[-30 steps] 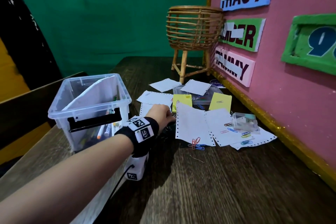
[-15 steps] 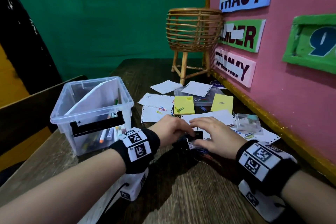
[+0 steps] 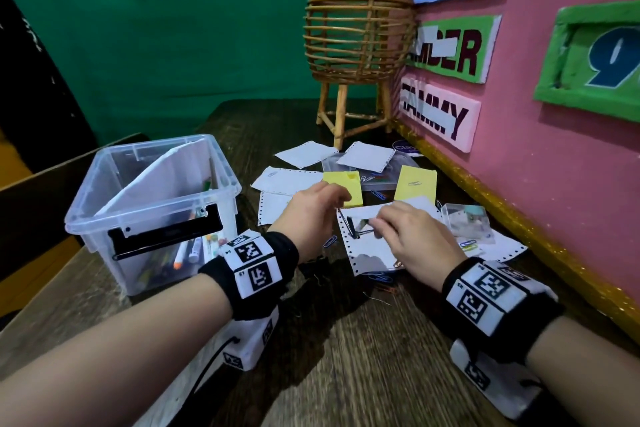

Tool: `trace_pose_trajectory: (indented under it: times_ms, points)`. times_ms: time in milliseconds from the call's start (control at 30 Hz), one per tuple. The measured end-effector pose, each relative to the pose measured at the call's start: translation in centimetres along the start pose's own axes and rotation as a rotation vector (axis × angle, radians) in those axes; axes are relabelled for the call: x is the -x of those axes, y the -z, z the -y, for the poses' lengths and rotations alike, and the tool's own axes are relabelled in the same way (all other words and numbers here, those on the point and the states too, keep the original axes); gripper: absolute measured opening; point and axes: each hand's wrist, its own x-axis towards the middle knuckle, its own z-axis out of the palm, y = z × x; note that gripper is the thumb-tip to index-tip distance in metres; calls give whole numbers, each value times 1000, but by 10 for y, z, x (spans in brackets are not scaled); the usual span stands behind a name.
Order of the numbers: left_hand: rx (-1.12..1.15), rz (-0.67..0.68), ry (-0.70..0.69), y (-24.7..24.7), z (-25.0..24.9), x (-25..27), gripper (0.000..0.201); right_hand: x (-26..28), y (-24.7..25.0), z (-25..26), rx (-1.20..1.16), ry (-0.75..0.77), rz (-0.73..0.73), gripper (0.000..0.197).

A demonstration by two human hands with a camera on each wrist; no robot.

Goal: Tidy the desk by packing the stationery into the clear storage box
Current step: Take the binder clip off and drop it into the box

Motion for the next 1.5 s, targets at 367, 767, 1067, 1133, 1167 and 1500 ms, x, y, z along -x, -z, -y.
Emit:
trace_pose_trajectory:
  times_ms: [367,767,1067,1133,1167,1500]
  points:
    - [-160,133,388,-2,4,-3,25,-2,-7,11,137,-97,-85,36]
    - [41,318,-135,-7,-13,10,26,1,-7,8,68,-140,-166,38]
    - [25,175,-207,-7,-5,5,76,8,1,18,-53,-37,-29,41]
    - [8,257,-249,-7,-6,5,81,9,-1,20,-25,6,25,41]
    - [2,312,-248,-7,-8,5,79,10,-1,20,-39,15,52,40]
    - [82,370,-194,-3,-14,12,80,4,-7,10,-157,50,76,19]
